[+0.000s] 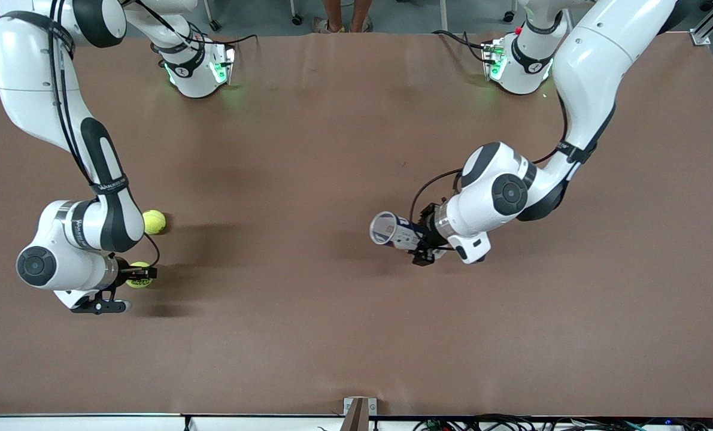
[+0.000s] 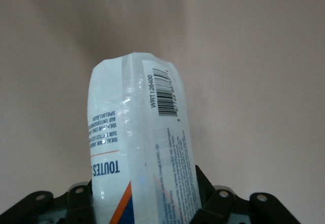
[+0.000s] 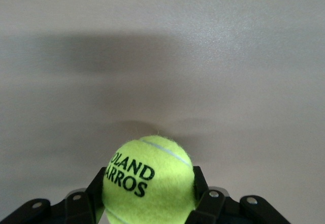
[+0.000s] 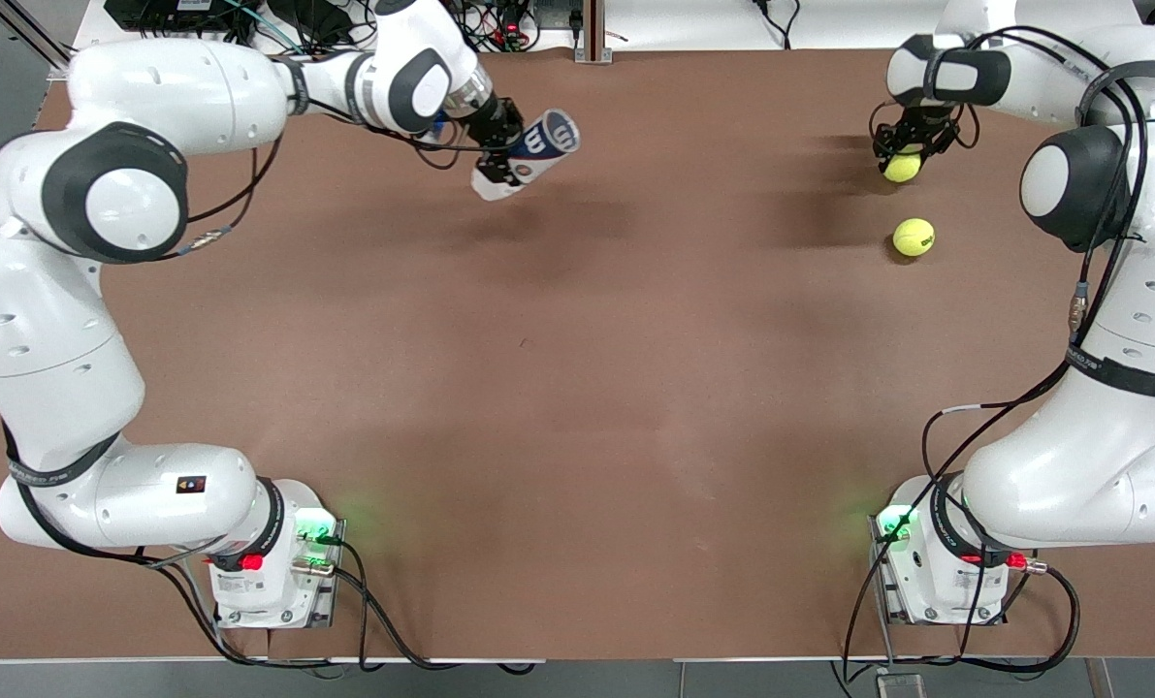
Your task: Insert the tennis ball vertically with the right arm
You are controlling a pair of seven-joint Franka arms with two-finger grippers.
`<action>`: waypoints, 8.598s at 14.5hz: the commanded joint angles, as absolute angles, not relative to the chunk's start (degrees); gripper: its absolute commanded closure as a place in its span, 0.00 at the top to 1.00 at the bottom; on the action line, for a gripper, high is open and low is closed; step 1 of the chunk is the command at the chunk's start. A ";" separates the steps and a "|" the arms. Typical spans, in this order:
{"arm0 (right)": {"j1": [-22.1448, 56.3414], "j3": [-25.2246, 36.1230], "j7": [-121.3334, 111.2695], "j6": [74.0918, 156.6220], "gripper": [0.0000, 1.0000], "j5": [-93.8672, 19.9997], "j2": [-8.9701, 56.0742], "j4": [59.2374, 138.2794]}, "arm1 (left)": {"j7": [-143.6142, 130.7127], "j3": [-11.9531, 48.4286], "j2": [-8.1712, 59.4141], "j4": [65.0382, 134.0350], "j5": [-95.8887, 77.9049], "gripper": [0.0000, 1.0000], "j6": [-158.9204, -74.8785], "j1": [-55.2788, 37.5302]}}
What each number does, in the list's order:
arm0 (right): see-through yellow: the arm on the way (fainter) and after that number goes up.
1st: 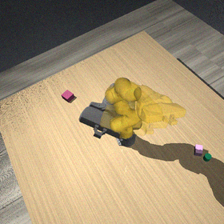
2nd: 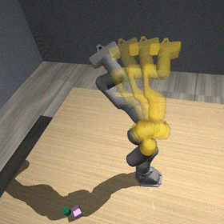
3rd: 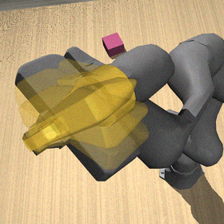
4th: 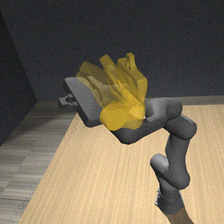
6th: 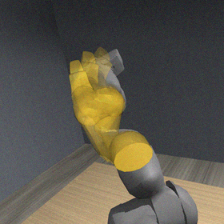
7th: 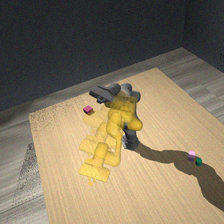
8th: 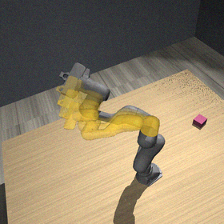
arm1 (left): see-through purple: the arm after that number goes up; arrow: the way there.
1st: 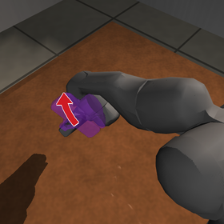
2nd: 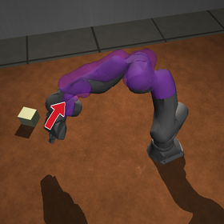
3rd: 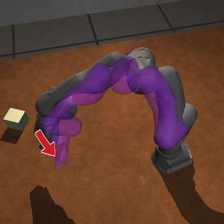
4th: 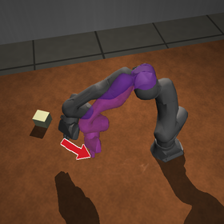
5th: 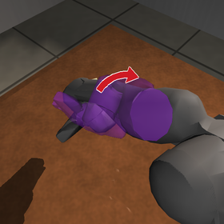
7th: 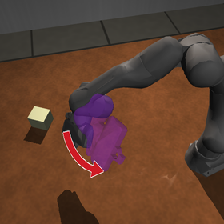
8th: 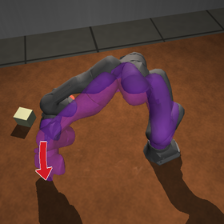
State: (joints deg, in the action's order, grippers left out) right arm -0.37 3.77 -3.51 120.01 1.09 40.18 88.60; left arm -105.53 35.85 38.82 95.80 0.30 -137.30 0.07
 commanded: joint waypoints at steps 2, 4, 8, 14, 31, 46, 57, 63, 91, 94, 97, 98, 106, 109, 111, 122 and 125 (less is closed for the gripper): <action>3.50 3.52 -1.85 108.93 0.44 1.05 30.34 89.47 | -104.41 36.21 42.79 88.78 -5.26 0.66 -136.93 -4.47; 7.10 3.43 4.10 101.81 0.42 1.14 25.95 89.30 | -104.33 36.21 44.81 86.76 -7.20 0.66 -137.37 -6.41; 16.32 3.34 16.30 93.18 0.42 1.05 20.84 87.29 | -103.89 36.39 49.65 83.42 -10.54 0.65 -142.11 -9.92; 24.87 3.34 35.49 91.14 0.42 -12.46 21.18 82.79 | -92.49 36.39 51.77 82.62 -27.38 0.64 -147.22 -11.43; 32.17 3.43 45.09 101.25 0.43 -14.15 25.75 78.92 | -64.07 35.86 56.16 82.88 -56.60 0.63 -162.25 -19.69; 33.57 3.52 45.35 102.83 0.46 -14.33 29.88 79.28 | -61.70 36.30 58.45 81.65 -58.54 0.63 -162.33 -20.13; 32.96 3.69 44.91 102.04 1.00 -14.15 29.71 78.84 | -61.35 36.21 58.36 81.83 -58.62 0.63 -162.33 -19.95; 25.77 4.22 33.51 92.21 1.00 -9.24 25.23 79.89 | -61.35 36.21 58.18 81.83 -58.54 0.68 -162.33 -19.95; -1.41 4.31 -2.90 122.08 1.00 1.67 21.88 116.46 | -61.78 36.12 58.10 82.00 -58.71 0.72 -162.25 -19.95; -1.41 4.22 -2.90 123.31 1.00 1.67 23.20 116.54 | -62.05 36.12 58.10 82.09 -58.80 0.72 -162.25 -19.95; -1.49 4.31 -2.90 124.89 1.00 1.67 24.43 116.54 | -61.96 36.12 58.10 82.18 -59.06 0.75 -162.25 -19.95; -1.49 4.31 -2.90 125.07 1.00 1.67 24.87 116.54 | -61.88 36.12 58.10 82.18 -59.06 0.75 -162.25 -19.95; -1.41 4.22 -2.90 126.12 1.00 1.67 26.54 116.72 | -62.14 36.21 57.75 82.18 -59.85 0.75 -162.25 -19.78; -1.41 4.22 -2.99 126.12 0.89 1.67 26.72 116.72 | -62.05 36.30 57.31 82.18 -61.78 0.75 -162.25 -19.60; -1.41 4.22 -2.99 126.12 0.78 1.67 27.16 116.72 | -62.14 36.39 57.13 82.09 -62.49 0.75 -162.25 -19.60; 2.19 3.87 -2.20 106.13 0.37 1.58 19.00 109.36 | -62.05 36.39 57.22 81.91 -64.25 0.75 -162.25 -20.48; 7.19 3.69 0.59 96.18 0.37 0.53 18.19 99.70 | -61.88 36.39 57.22 82.00 -64.16 0.77 -162.25 -20.48</action>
State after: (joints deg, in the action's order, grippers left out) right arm 3.98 3.91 -2.29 100.89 0.41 19.11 104.26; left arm -63.20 36.33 57.77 82.17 -62.29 -161.87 -20.14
